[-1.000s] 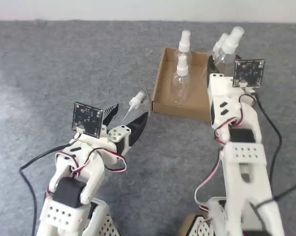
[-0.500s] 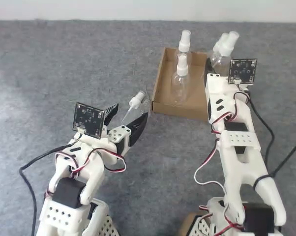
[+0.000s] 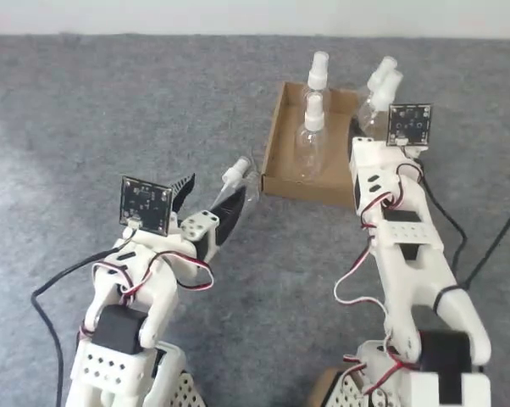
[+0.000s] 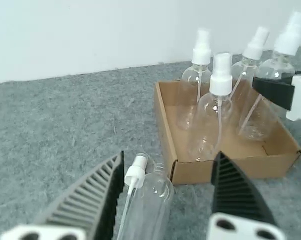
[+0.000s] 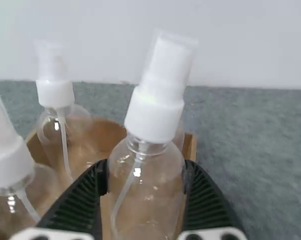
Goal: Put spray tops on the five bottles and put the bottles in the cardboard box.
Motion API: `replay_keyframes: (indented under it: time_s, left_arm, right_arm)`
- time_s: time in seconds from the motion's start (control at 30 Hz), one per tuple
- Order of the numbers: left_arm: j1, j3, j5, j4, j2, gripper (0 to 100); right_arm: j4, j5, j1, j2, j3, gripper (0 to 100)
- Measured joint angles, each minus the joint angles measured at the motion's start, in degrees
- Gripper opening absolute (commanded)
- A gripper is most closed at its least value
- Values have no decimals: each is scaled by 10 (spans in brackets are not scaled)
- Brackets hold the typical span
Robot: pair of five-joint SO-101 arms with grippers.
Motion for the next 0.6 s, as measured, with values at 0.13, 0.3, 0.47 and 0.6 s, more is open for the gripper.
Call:
replay_keyframes:
  time_s: [0.13, 0.3, 0.47, 0.6]
  left_arm:
    - [-1, 0, 0, -1, 0, 261]
    - [-1, 0, 0, -1, 0, 261]
    - [-1, 0, 0, -1, 0, 261]
    - [-1, 0, 0, -1, 0, 261]
  right_arm:
    - [-39, 0, 0, 41, 0, 6]
    - [-98, 0, -1, 85, -1, 6]
    - [-148, 0, -1, 131, -3, 6]
    - [-153, 0, -5, 158, -22, 6]
